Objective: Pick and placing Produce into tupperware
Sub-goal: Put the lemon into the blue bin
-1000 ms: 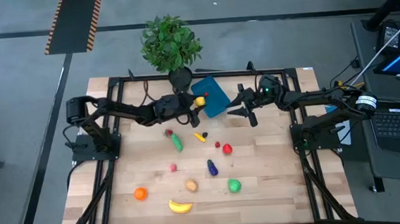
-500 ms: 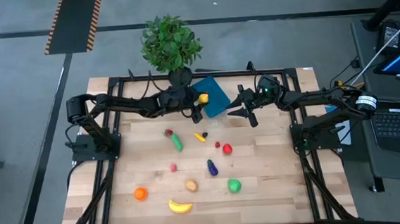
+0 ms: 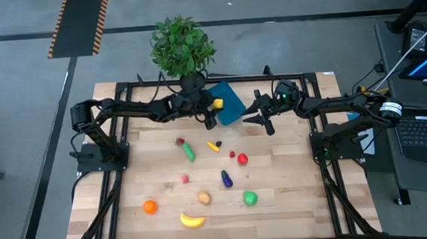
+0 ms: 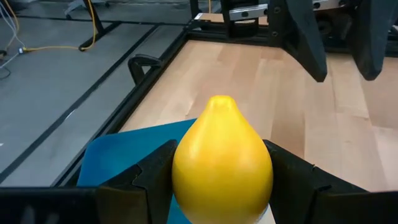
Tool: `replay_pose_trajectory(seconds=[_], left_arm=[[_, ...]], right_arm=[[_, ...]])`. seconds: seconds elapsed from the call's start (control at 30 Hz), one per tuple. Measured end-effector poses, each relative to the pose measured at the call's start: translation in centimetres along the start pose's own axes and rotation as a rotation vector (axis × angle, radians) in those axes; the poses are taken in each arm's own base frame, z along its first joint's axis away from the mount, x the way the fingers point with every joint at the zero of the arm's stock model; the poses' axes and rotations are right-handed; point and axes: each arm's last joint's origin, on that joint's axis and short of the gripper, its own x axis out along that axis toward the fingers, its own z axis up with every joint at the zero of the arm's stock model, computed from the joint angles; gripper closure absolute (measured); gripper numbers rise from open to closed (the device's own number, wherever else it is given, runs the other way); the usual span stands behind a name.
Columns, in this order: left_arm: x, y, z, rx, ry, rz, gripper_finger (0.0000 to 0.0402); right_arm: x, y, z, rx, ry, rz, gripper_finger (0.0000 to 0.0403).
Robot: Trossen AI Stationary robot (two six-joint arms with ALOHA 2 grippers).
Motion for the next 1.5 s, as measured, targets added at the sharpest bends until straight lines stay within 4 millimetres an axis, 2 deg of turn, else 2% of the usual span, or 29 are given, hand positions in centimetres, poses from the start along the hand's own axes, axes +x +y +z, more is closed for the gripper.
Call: replay_pose_trajectory(seconds=[0.23, 0.37, 0.53, 0.67, 0.8, 0.97, 1.5], left_arm=[[0.7, -0.9, -0.6, 0.010, 0.010, -0.015, 0.0206], [2.1, -1.0, -1.6, 0.004, 0.045, -0.014, 0.0206], [4.0, -1.2, -1.5, 0.009, 0.053, -0.013, 0.0206], [5.0, -0.9, -1.1, 0.006, 0.052, -0.004, 0.0206], [5.7, -0.1, -1.8, -0.022, 0.088, 0.014, 0.0206], [6.2, 0.7, -2.6, -0.038, 0.123, 0.032, 0.0206], [6.3, 0.9, -2.8, -0.033, 0.135, 0.037, 0.0206]], right_arm=[[0.0, 0.0, 0.0, 0.000, 0.000, -0.001, 0.0265], [0.0, 0.0, 0.0, 0.001, 0.001, -0.002, 0.0265], [0.0, 0.0, 0.0, 0.003, 0.004, -0.003, 0.0265], [0.0, 0.0, -0.1, 0.008, 0.010, -0.002, 0.0265], [0.0, 0.0, -0.3, 0.002, 0.022, -0.001, 0.0265], [0.0, 0.0, -0.3, -0.005, 0.026, 0.000, 0.0265], [0.0, 0.0, -0.3, -0.005, 0.025, 0.000, 0.0265]])
